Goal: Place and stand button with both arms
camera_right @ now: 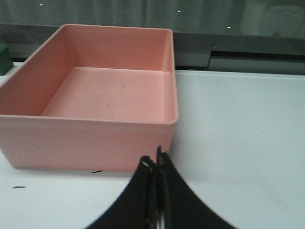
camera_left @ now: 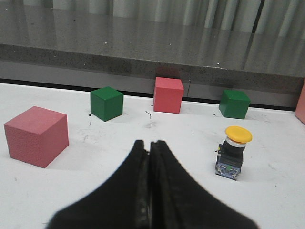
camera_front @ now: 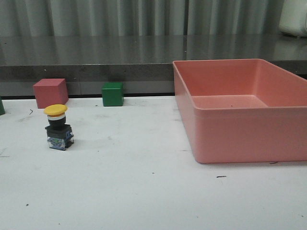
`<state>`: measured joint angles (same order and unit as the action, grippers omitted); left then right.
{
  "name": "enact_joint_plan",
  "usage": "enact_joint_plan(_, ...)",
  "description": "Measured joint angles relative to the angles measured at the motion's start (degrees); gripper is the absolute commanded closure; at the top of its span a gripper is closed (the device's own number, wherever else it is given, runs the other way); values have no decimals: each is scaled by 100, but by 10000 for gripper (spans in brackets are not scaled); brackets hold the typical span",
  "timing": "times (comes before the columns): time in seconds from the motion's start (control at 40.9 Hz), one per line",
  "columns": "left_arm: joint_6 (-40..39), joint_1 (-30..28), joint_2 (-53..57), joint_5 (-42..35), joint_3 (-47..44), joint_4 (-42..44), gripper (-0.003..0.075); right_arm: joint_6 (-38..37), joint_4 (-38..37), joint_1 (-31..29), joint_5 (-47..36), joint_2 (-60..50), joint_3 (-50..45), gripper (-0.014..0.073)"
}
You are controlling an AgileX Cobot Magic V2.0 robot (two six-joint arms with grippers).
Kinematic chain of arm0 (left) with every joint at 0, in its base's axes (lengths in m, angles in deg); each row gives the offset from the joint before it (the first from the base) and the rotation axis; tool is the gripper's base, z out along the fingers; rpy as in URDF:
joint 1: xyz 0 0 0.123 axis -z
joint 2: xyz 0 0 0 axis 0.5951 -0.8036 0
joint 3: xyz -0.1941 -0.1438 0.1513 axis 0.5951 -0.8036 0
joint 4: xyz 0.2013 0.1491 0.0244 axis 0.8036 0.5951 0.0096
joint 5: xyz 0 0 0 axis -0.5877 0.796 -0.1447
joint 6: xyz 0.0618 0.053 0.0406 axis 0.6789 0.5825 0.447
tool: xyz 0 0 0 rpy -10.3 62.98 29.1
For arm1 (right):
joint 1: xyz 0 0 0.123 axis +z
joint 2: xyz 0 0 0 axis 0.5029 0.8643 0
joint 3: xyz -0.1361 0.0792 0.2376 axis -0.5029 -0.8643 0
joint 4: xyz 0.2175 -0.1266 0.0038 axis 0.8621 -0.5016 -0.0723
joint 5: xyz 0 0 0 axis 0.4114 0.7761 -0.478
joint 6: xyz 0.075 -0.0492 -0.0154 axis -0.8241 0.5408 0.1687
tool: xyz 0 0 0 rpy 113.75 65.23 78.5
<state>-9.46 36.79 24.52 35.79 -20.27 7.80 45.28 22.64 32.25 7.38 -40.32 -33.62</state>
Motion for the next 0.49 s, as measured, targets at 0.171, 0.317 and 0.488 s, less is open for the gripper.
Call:
enact_joint_plan(0.171,0,0,0,0,0,0,740,0,122,-297,-265,-562,-673,663)
enact_joint_plan(0.317,0,0,0,0,0,0,740,0,263,-319,-107,-862,-749,663)
enact_joint_plan(0.488,0,0,0,0,0,0,740,0,300,-319,-81,-889,-749,663)
